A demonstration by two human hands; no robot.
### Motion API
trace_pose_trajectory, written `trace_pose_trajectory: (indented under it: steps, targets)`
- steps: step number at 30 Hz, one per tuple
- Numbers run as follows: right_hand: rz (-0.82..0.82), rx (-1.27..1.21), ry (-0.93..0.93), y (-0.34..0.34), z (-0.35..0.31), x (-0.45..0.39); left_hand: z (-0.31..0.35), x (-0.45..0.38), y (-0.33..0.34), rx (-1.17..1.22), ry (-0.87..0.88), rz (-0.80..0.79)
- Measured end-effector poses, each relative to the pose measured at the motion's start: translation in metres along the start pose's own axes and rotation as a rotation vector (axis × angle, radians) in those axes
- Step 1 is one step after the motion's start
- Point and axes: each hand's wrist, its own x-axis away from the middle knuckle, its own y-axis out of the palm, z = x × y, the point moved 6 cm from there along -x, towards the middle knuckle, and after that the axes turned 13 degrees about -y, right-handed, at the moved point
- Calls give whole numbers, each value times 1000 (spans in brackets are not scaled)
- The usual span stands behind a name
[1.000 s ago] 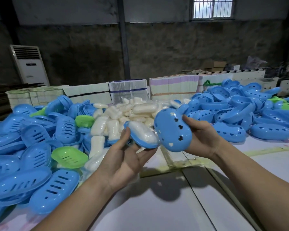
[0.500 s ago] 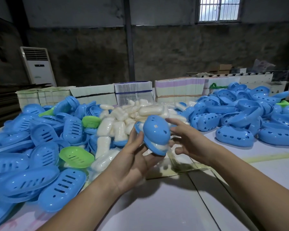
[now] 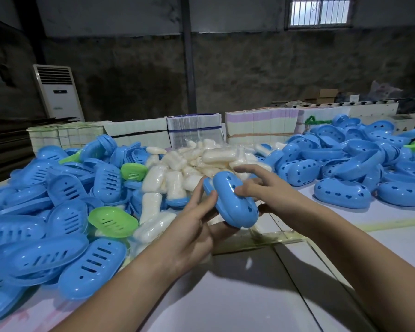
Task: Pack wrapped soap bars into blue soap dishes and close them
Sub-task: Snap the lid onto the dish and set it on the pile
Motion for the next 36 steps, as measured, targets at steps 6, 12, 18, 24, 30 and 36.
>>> trace_pose_trajectory:
  steps: [6,12,18,24,30,36]
  targets:
    - [-13,-31,-17,10,-3,3,6,0,-1,55,47,-22]
    - [67,-64,-120,9,-12,2,6,0,0,58,57,-23]
    - [1,-172,-120,13,-9,1,9,0,-3,81,100,26]
    - [-20,-202,-176,12,-13,3,6,2,-5,-116,108,85]
    - [-31,-200,-225,13,-17,3,9,5,-5,-168,149,103]
    - [-77,-211,-227,13,-15,4,9,7,-5,-232,164,115]
